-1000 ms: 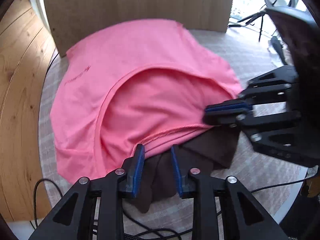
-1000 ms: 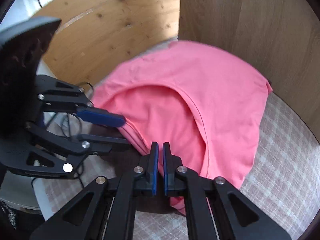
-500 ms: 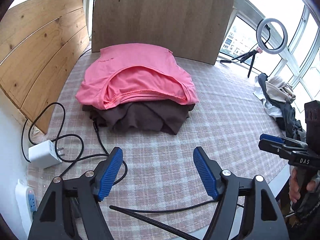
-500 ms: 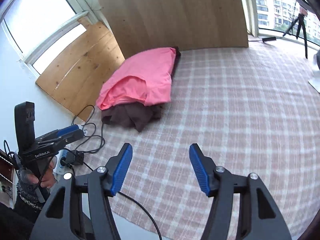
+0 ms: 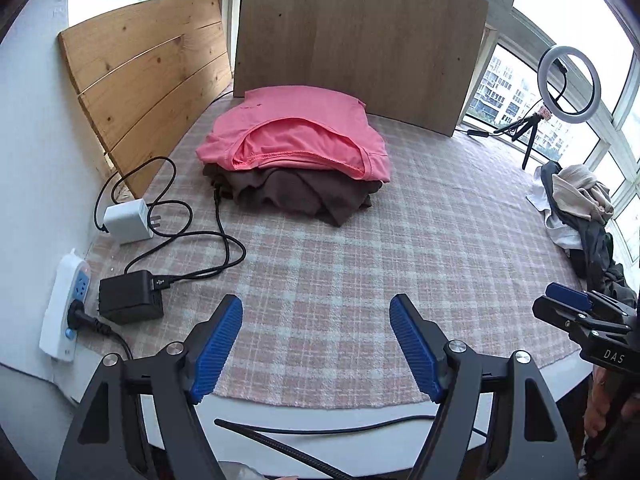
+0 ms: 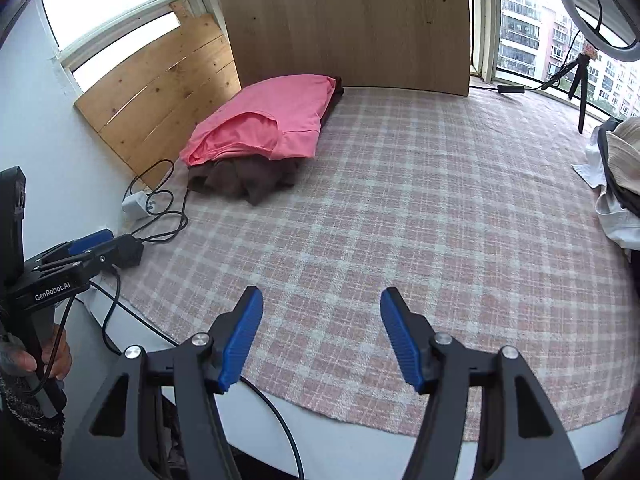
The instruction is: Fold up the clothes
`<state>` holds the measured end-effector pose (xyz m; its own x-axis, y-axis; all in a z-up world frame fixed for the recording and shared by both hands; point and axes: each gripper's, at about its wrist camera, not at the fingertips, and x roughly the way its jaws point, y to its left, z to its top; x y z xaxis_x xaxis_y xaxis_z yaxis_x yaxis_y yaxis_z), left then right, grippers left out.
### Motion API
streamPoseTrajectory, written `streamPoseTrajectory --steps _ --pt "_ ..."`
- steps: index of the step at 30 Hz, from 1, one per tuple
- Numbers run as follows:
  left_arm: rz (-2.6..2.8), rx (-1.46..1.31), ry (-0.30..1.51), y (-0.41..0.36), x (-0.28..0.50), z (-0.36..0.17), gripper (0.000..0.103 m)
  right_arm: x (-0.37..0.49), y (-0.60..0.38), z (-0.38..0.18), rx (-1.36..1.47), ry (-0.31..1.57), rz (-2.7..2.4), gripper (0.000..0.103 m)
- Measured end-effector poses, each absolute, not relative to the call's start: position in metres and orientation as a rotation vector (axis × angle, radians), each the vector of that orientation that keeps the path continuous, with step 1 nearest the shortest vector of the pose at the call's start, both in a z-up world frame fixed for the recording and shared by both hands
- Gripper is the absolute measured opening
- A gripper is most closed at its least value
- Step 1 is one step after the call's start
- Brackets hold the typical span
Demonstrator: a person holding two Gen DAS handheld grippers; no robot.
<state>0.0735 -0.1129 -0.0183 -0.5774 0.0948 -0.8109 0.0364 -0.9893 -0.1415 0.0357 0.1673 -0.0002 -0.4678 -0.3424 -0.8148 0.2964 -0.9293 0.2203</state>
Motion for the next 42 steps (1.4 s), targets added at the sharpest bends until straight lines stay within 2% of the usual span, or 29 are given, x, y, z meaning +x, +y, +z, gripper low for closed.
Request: streamPoseTrajectory --steps 5,15,19,23,42 --pt "2.812 -1.406 -0.234 -0.072 0.107 -0.007 0.074 0.063 0.203 -0.005 1.355 -0.119 -2.349 0.061" --pt "2.867 -1.364 -0.171 -0.014 0.167 0.009 0.074 0.112 0.234 -0.009 1.279 -0.03 -2.345 0.061" --pt "2.872 -1.327 -0.209 -0.005 0.179 0.019 0.074 0.123 0.242 -0.007 1.262 -0.021 -2.333 0.061" --pt "2.899 -1.309 -0.168 0.005 0.188 0.026 0.075 0.131 0.246 -0.002 1.241 -0.025 -2.332 0.061" --pt "2.932 -1.344 -0.175 0.014 0.201 0.028 0.076 0.138 0.259 0.001 1.227 -0.048 -2.292 0.062"
